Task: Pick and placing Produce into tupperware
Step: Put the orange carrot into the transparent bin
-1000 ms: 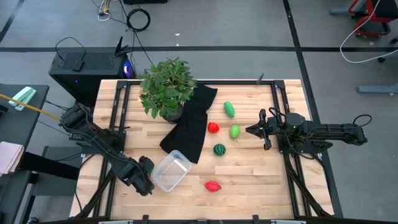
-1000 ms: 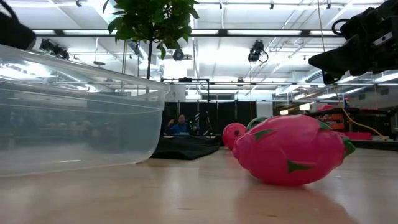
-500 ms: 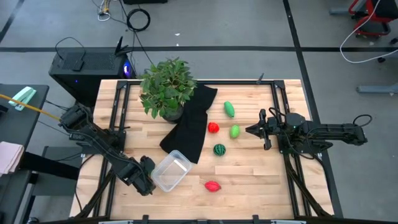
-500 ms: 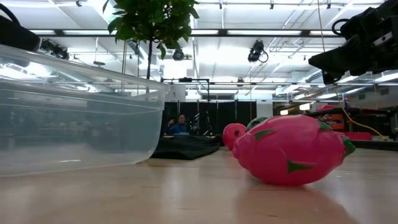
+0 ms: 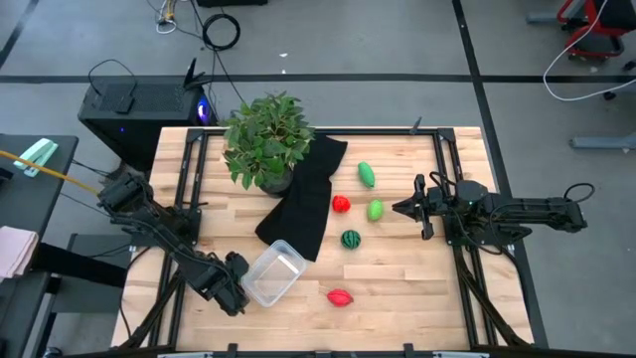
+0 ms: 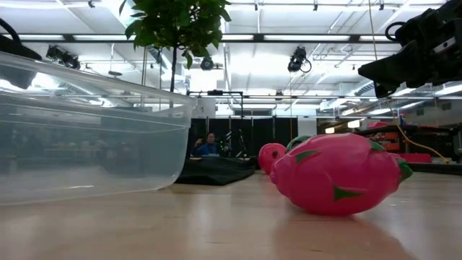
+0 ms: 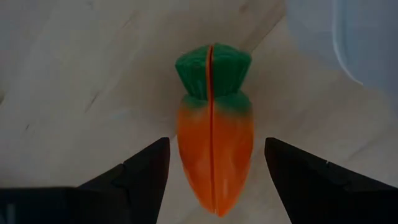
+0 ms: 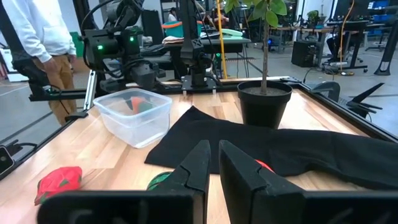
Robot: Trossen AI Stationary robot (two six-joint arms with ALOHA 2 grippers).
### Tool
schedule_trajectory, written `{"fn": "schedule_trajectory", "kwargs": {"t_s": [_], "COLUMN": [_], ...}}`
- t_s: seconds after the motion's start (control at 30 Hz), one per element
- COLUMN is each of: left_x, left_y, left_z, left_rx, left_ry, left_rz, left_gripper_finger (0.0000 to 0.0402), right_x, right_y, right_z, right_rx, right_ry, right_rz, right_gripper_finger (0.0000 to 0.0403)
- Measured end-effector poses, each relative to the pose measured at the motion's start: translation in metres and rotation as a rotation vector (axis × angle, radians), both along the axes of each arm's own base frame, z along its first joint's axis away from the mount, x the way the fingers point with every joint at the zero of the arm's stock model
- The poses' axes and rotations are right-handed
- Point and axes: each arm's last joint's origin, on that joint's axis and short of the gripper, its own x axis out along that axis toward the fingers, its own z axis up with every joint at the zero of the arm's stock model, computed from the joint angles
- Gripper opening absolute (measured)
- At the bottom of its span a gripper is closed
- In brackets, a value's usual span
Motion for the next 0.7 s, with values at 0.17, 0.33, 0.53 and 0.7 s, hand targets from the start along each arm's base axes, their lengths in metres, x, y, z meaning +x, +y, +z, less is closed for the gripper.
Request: {"fn": "schedule_trajectory", "kwargs": {"t_s": [0.17, 0.33, 0.53, 0.7], "left_x": [0.000, 0.001, 0.001, 0.003], "left_y": [0.000, 0.000, 0.000, -0.001], "left_z": [-0.001, -0.002, -0.003, -0.014], "left_rx": [0.004, 0.007, 0.017, 0.043], "left_ry": [0.002, 0.004, 0.001, 0.029], "left_rz": [-0.012, -0.010, -0.017, -0.023], "left_gripper_finger": [0.0270, 0.0261, 0.0244, 0.0230], "right_x": [0.000, 0.000, 0.000, 0.000], "right_y": [0.000, 0.000, 0.000, 0.000], "right_z": [0.000, 0.000, 0.000, 0.000], "right_rx": [0.000, 0.000, 0.000, 0.000], "right_ry": [0.000, 0.000, 0.000, 0.000], "right_rz": [0.000, 0.000, 0.000, 0.000], "right_gripper_finger": [0.0041, 0.0041, 0.0041, 0.0041]}}
